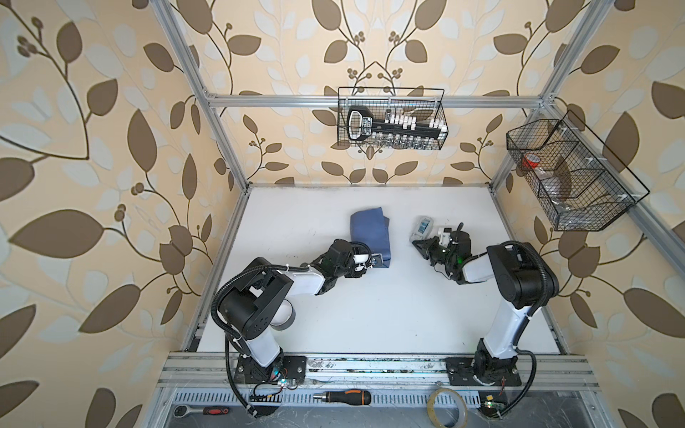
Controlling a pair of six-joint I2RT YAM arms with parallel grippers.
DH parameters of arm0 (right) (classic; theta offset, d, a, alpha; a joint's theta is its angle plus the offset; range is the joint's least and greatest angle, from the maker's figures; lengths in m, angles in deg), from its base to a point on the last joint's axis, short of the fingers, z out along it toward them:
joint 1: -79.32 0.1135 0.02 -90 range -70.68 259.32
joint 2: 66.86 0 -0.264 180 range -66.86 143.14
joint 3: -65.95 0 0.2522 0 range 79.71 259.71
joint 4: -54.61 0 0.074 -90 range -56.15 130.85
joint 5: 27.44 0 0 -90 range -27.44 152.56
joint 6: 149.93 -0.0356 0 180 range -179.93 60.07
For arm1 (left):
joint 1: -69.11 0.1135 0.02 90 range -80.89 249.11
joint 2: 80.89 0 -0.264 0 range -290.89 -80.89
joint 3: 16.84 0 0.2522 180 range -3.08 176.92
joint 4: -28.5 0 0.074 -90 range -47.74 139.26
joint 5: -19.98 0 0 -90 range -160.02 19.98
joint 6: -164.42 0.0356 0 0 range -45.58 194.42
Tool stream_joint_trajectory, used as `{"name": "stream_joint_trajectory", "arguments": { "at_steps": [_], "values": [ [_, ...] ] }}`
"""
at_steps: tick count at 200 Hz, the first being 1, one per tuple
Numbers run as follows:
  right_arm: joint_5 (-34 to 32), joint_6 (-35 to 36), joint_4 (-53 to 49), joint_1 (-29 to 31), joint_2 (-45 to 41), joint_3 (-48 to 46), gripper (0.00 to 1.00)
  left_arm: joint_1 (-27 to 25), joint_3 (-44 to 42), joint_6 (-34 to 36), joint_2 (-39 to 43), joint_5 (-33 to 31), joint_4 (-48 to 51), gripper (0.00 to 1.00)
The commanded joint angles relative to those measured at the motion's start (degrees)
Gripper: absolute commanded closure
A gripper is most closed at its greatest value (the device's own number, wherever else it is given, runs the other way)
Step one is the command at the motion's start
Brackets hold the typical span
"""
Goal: Wrap the gift box in paper
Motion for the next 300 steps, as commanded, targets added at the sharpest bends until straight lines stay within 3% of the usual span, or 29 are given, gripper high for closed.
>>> {"name": "stream_joint_trajectory", "arguments": {
  "at_steps": [1,146,175,205,256,300],
  "values": [
    [0.07,1.72,-3.54,0.36,1.75,0.36,1.0,0.68,-0.79,2.68,-2.97,-2.13,11.15,0.49],
    [-6.75,9.95,-16.92,-1.61,1.53,3.34,1.0,0.67,-0.58,2.56,-3.19,-2.4,11.06,0.49],
    [-5.72,11.03,-15.53,-1.81,-1.58,2.06,1.0,0.75,-0.5,2.53,-3.18,-2.38,11.15,0.49],
    [-4.29,13.29,-13.1,-1.27,-10.55,-2.24,1.0,0.68,-0.48,2.53,-3.18,-2.37,11.24,0.49],
    [-2.16,22.41,-16.67,5.09,-25.71,-9.18,1.0,0.7,-0.46,2.41,-3.22,-2.46,11.33,0.49],
    [-0.41,30.19,-15.38,14.89,-28.58,-11.05,1.0,0.7,-0.46,2.41,-3.19,-2.42,11.33,0.49]
  ]
}}
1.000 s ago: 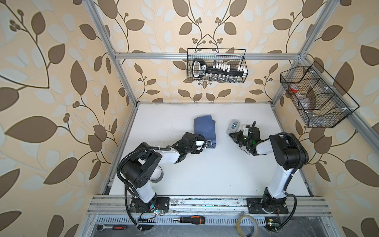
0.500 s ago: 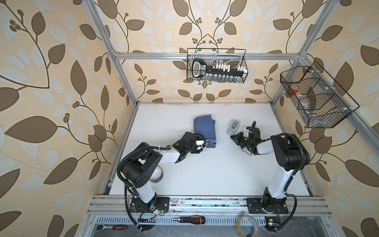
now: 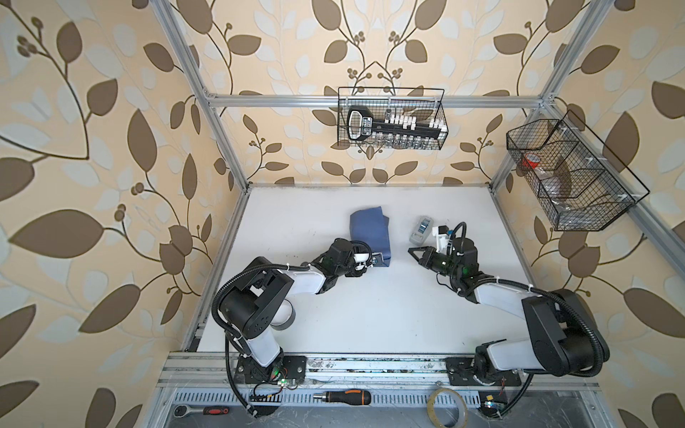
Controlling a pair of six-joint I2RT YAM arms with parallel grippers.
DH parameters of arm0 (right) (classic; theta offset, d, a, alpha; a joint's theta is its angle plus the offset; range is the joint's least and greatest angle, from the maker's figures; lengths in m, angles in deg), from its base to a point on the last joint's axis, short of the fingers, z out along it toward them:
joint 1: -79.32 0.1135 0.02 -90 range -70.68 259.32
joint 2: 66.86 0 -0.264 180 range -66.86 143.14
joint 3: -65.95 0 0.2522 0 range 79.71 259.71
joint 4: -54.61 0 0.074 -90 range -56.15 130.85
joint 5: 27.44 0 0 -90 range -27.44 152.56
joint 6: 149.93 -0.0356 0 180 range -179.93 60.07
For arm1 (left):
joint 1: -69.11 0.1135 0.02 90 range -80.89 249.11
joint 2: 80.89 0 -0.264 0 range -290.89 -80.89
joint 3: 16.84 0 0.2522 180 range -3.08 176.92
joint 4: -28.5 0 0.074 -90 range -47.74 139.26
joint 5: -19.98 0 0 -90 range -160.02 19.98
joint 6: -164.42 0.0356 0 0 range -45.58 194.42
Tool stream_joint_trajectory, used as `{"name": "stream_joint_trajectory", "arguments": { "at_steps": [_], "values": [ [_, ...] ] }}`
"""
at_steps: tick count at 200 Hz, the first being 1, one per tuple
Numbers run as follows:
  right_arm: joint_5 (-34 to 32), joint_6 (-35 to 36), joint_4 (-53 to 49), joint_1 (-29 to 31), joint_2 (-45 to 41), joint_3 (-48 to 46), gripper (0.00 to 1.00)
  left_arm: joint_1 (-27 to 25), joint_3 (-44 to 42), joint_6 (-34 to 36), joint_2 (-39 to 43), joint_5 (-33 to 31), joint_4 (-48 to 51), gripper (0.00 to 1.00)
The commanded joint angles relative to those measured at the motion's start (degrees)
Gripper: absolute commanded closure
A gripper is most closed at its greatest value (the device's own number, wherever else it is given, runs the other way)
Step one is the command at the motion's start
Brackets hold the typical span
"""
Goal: Wrap the gift box in paper
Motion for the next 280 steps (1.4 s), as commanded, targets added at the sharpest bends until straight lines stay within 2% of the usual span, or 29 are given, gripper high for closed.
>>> {"name": "stream_joint_trajectory", "arguments": {
  "at_steps": [1,49,124,168,280],
  "values": [
    [1.4,6.73,-0.18,4.78,-0.35,-0.93,1.0,0.72,-1.2,2.45,-2.95,-2.12,10.8,0.49],
    [2.4,8.67,5.82,11.02,4.38,0.42,1.0,0.7,-1.11,2.24,-2.85,-2.0,10.8,0.5],
    [4.27,7.39,10.1,12.55,12.66,5.35,1.0,0.72,-0.97,2.2,-2.81,-2.01,10.99,0.5],
    [4.18,4.18,13.29,12.73,16.35,7.21,1.0,0.7,-1.09,2.17,-2.81,-1.97,10.98,0.5],
    [3.77,2.84,13.51,13.71,19.49,8.55,1.0,0.68,-1.03,2.04,-2.8,-1.98,11.03,0.5]
  ]
}}
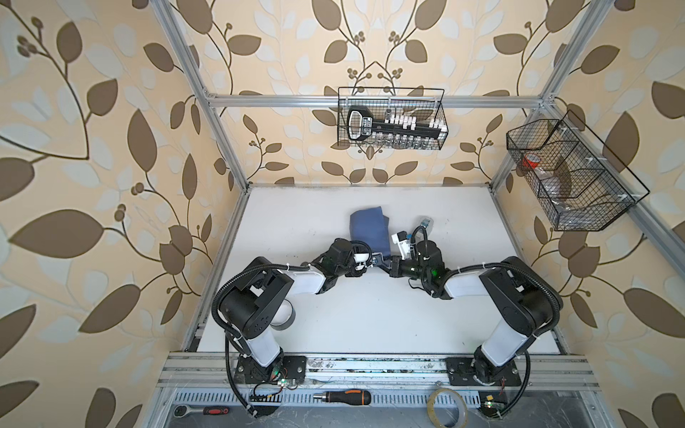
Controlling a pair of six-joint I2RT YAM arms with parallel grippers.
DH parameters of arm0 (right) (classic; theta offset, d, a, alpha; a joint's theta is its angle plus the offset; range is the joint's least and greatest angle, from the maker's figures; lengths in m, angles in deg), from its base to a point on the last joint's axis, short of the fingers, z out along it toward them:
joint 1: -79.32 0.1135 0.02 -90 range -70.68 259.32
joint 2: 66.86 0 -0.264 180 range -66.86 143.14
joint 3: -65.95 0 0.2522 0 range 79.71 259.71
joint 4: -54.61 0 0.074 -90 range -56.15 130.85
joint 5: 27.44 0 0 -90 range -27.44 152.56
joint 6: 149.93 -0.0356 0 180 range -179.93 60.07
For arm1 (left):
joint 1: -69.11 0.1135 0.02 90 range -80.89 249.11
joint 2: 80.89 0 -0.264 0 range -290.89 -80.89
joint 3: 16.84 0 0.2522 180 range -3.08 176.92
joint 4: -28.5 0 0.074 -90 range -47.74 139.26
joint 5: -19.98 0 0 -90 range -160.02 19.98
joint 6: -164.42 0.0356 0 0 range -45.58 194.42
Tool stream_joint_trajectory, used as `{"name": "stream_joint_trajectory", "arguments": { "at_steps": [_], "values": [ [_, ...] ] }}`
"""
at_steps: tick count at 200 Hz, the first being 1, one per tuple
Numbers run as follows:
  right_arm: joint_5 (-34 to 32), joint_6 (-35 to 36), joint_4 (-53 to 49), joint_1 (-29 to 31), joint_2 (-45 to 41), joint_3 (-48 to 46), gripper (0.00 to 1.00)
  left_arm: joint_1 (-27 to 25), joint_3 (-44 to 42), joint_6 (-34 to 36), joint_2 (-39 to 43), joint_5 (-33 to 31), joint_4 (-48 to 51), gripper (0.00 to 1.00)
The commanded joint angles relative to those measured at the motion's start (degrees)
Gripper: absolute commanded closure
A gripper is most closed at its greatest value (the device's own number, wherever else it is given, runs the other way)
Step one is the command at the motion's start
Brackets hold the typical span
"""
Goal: Wrap the gift box in paper
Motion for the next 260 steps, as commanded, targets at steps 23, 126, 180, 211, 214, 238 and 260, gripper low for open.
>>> {"name": "stream_joint_trajectory", "arguments": {
  "at_steps": [23,126,180,211,214,238,260],
  "values": [
    [0.5,-0.68,1.17,0.35,1.66,1.7,1.0,0.74,-1.02,2.15,-2.68,-1.97,11.07,0.5],
    [0.02,-0.87,-0.06,-0.49,2.76,3.13,1.0,0.71,-0.82,2.09,-2.78,-1.87,11.22,0.5],
    [-0.08,-0.55,-1.2,-0.65,2.97,3.77,1.0,0.75,-0.76,2.04,-2.8,-1.8,11.49,0.5],
    [-0.34,-0.49,-1.58,-0.72,3.01,3.65,1.0,0.73,-0.68,1.98,-2.85,-1.85,11.57,0.5],
    [-0.32,-0.54,-1.56,-0.67,2.99,3.64,1.0,0.67,-0.67,1.97,-2.8,-1.87,11.57,0.5],
    [0.02,-0.43,-1.64,-0.61,2.6,3.52,1.0,0.75,-0.62,2.0,-2.83,-1.78,11.61,0.5],
    [0.54,-0.46,-1.64,-0.53,1.8,3.16,1.0,0.74,-0.55,1.93,-2.81,-1.85,11.58,0.5]
  ]
}}
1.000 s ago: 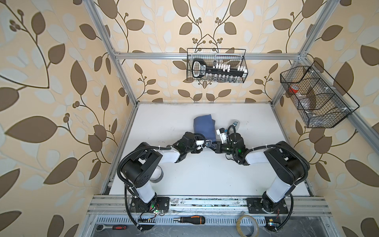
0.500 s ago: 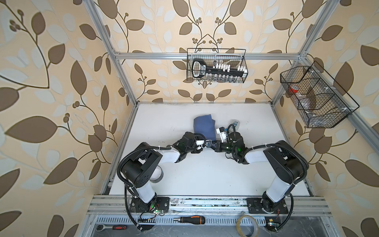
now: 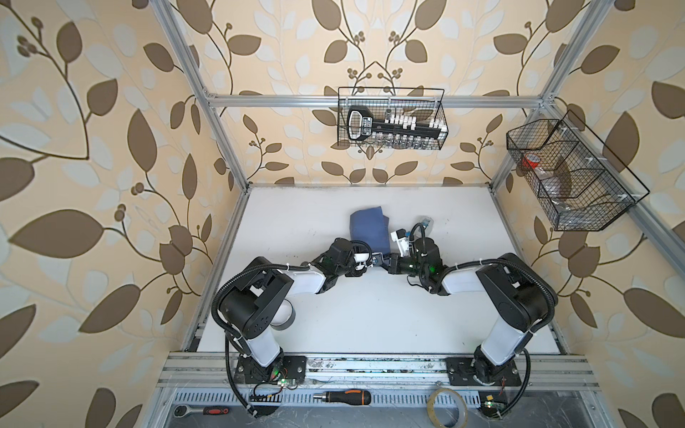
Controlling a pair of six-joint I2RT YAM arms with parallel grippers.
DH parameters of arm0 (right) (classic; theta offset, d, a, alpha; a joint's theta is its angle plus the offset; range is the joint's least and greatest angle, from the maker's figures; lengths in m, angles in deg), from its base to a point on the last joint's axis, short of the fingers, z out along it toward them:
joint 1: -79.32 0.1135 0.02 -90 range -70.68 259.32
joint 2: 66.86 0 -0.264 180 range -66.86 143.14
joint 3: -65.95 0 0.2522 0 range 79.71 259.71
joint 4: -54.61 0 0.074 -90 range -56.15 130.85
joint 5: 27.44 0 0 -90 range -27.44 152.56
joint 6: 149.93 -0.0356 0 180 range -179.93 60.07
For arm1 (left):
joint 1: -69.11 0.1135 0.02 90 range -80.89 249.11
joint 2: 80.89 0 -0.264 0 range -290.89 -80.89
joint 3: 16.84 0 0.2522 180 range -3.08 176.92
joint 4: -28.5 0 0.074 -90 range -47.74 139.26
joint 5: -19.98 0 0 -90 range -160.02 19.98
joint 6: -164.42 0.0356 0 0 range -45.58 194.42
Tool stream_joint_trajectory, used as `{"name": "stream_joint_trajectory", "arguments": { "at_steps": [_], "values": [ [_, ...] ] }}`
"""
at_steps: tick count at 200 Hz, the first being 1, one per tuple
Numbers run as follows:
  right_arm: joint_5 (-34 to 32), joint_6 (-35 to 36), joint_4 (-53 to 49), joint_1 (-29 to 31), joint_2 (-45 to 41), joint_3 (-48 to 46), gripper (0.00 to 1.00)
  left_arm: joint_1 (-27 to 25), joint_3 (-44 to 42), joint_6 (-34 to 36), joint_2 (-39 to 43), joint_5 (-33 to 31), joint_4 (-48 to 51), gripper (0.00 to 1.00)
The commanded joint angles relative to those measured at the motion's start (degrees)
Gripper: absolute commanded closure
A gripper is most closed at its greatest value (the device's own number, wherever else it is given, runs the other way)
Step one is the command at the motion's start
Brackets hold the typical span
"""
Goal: Wrap the gift box in paper
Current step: 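Press the tape onto the folded blue paper with the right gripper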
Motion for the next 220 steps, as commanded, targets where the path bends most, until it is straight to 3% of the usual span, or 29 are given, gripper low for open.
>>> {"name": "stream_joint_trajectory", "arguments": {
  "at_steps": [1,90,220],
  "values": [
    [0.6,0.3,-0.03,0.06,-0.22,0.49,1.0,0.7,-0.87,1.98,-2.85,-1.87,10.96,0.5],
    [1.21,0.92,-0.01,0.35,-1.64,-2.22,1.0,0.72,-0.8,1.9,-2.88,-1.93,11.13,0.51],
    [0.99,1.01,-1.34,-0.17,1.18,1.11,1.0,0.7,-0.61,1.84,-2.9,-1.91,11.35,0.51]
  ]
}}
